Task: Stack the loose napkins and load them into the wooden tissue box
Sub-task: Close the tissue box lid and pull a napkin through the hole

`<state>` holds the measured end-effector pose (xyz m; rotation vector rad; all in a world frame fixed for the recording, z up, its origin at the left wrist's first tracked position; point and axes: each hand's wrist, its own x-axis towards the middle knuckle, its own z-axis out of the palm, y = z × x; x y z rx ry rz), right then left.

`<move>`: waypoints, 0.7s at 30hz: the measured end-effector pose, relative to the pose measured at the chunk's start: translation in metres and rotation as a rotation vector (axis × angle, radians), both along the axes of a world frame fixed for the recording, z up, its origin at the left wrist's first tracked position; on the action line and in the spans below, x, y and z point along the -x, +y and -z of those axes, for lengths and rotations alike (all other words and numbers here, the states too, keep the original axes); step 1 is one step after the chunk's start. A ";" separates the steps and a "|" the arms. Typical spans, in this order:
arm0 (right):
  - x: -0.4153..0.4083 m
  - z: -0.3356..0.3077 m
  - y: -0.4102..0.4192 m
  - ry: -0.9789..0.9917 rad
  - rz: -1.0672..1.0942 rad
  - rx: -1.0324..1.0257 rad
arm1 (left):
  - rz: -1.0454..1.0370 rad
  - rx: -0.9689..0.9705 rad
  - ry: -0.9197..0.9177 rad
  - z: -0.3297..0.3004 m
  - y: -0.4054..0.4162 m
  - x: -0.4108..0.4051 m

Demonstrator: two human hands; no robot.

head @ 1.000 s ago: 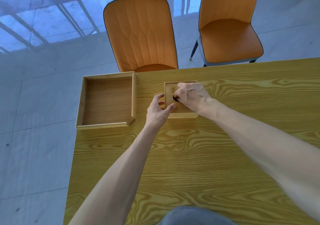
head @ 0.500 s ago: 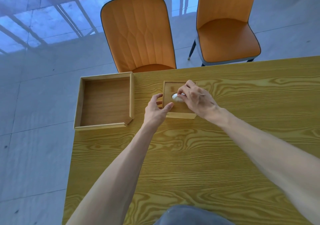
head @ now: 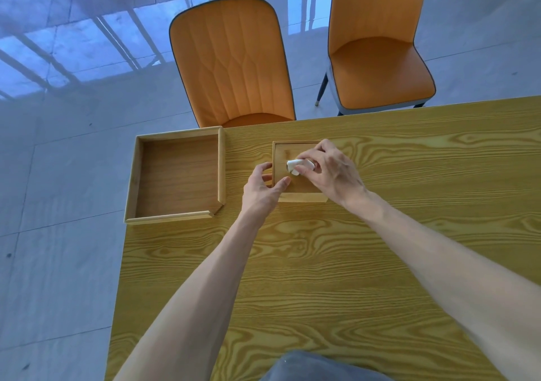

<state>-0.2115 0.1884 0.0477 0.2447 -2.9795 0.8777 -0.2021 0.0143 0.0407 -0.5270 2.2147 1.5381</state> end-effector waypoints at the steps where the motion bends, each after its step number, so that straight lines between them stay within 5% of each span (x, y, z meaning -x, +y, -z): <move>1: 0.000 0.001 -0.002 0.011 0.024 0.002 | 0.000 0.000 0.000 0.000 0.000 0.000; 21: -0.015 0.006 -0.002 -0.094 0.244 0.625 | -0.002 0.003 -0.016 0.001 -0.001 -0.001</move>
